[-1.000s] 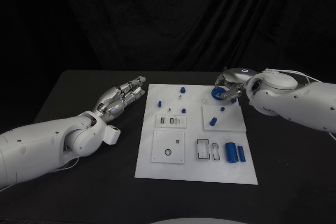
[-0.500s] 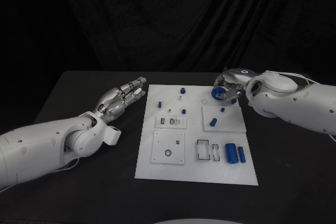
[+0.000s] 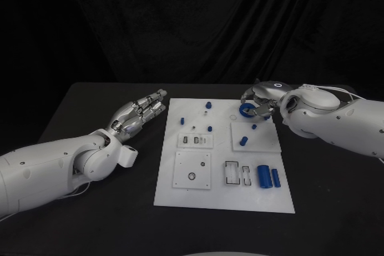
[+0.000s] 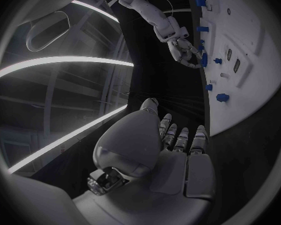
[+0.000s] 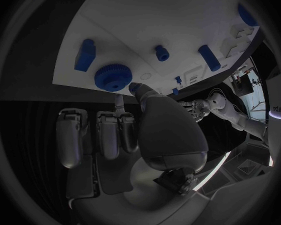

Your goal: Assemble the parts on the task board

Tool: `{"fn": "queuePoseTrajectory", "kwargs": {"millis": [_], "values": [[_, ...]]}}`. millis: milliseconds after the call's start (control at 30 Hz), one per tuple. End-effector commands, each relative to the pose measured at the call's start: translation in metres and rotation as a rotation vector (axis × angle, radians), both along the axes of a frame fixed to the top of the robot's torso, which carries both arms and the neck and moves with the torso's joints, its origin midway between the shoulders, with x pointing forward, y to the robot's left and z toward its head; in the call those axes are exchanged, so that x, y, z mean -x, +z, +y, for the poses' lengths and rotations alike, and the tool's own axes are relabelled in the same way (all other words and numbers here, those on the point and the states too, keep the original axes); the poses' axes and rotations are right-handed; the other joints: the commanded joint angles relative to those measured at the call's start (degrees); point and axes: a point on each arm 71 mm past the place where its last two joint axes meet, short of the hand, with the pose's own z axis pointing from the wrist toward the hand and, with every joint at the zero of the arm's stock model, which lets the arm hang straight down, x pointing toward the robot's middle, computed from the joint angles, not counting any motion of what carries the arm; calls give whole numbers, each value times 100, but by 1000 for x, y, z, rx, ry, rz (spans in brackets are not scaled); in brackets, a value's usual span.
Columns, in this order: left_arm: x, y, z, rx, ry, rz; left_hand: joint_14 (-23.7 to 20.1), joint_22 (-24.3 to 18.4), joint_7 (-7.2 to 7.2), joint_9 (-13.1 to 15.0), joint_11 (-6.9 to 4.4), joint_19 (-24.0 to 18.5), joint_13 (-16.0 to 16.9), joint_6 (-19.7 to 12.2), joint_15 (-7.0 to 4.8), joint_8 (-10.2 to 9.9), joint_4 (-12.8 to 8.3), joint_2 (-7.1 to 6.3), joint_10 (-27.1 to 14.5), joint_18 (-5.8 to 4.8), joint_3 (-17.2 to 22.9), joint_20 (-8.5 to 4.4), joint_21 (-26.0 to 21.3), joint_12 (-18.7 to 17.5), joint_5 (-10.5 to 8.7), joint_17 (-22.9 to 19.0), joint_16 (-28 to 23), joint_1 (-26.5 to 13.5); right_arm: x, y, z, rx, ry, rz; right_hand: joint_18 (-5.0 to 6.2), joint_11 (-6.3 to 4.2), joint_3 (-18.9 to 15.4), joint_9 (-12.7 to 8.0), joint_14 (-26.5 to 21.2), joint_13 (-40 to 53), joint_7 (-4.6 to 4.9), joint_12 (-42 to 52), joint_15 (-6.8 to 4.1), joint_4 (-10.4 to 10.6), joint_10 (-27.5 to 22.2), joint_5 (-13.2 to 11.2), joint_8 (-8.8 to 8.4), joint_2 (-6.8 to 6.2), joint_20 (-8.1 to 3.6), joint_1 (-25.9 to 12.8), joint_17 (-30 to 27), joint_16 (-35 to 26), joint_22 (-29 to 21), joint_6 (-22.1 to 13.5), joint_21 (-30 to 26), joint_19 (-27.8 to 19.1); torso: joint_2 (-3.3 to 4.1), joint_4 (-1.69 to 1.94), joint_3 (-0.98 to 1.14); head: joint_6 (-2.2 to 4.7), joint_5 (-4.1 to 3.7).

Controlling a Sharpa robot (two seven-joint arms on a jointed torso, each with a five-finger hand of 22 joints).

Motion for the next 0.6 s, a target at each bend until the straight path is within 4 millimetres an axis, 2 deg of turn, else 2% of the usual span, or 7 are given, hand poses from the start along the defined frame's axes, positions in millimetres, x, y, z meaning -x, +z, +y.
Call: {"fn": "queuePoseTrajectory", "kwargs": {"millis": [33, 100, 133, 267, 333, 600], "values": [[1, 3, -2, 32, -20, -38, -2, 8, 1, 1, 49, -3, 8, 11, 29, 30, -1, -9, 3, 60, 46, 34, 19, 19, 19, -8, -21, 21, 2, 2, 1, -6, 9, -21, -26, -14, 18, -233, 595, 1506, -14, 15, -16, 56, 607, -9, -225, -80, -18, -5, 1509, 17, 1362, -90, -55, 314, 0, 0, -2, 11, -10], [1, 3, -2, 32, -21, -38, -2, 8, 2, 0, 49, -3, 7, 6, 35, 30, -1, -9, 2, 60, 48, 37, 20, 15, 20, -8, -21, 22, 2, 3, 0, -8, 6, -24, -20, -26, 26, -416, 595, 1506, -27, 15, -27, 83, 607, -13, -373, -103, -26, -5, 1509, 17, 1355, -132, -77, 300, -1, -6, 2, 24, -11], [1, 3, -2, 32, -21, -38, -2, 8, 2, 0, 49, -3, 7, 6, 35, 30, -1, -9, 2, 60, 48, 37, 20, 15, 20, -8, -21, 22, 2, 4, -1, -8, 3, -25, -19, -27, 28, -444, 595, 1506, -29, 15, -29, 88, 607, -12, -393, -103, -27, -5, 1509, 17, 1353, -135, -81, 297, -3, -10, 3, 31, -12], [1, 2, -2, 31, -20, -38, -2, 8, 2, 0, 49, -3, 7, 6, 35, 30, -1, -9, 2, 60, 48, 37, 20, 15, 20, -8, -21, 22, 2, 6, -7, -4, -16, -24, -20, -17, 24, -507, 595, 1506, -4, 15, -27, 107, 607, -13, -413, -114, -27, -16, 1509, 17, 1353, -76, -82, 297, -5, -2, 4, 47, -20], [1, 2, -2, 31, -20, -38, -2, 9, 3, 0, 51, -1, 7, 5, 39, 30, -2, -9, 1, 60, 50, 39, 21, 13, 21, -8, -21, 23, 3, 7, -10, -1, -26, -20, -24, 13, 15, -576, 595, 1506, 39, 15, -7, 135, 607, -14, -421, -125, -17, -35, 1509, 17, 1358, 24, -69, 307, -8, -5, 5, 51, -21], [0, 2, -1, 31, -19, -37, -2, 9, 3, 0, 51, -1, 7, 5, 39, 30, -2, -9, 1, 60, 50, 39, 21, 13, 21, -8, -21, 23, 5, 9, -24, 14, -64, -2, -32, 38, -2, -658, 595, 1506, 64, 15, 15, 176, 607, -15, -442, -137, 0, -72, 1509, 17, 1369, 112, -40, 330, -15, -5, 3, 88, -44]]}}
